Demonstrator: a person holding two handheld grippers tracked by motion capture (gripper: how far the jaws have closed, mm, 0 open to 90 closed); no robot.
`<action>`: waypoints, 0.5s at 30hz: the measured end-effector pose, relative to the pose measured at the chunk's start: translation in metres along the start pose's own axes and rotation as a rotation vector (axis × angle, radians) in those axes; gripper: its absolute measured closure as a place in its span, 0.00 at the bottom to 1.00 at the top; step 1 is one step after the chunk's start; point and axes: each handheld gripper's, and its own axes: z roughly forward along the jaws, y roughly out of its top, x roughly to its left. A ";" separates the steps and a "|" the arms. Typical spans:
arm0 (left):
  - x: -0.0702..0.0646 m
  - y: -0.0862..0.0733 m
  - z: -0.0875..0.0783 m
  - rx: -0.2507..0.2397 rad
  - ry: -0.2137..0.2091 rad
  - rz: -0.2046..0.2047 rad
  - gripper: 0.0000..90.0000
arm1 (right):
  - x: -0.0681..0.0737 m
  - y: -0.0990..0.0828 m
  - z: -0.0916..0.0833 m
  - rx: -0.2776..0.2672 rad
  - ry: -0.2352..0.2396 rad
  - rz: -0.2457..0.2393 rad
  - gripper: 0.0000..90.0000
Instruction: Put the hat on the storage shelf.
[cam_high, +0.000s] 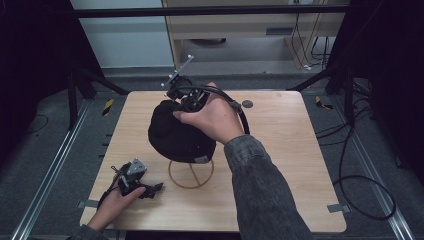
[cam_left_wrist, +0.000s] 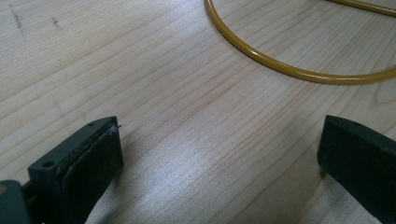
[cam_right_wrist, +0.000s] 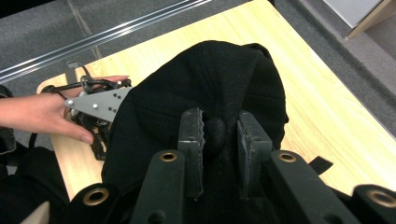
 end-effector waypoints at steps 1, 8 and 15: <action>0.000 0.000 0.000 0.000 0.000 0.000 0.00 | 0.000 0.000 0.000 0.000 0.000 0.002 0.83; 0.000 0.000 0.000 0.000 0.000 0.000 0.00 | 0.001 0.001 0.000 0.004 0.000 -0.001 0.82; 0.000 0.000 0.000 0.000 0.000 0.000 0.00 | 0.003 0.002 0.001 0.012 0.002 -0.006 0.81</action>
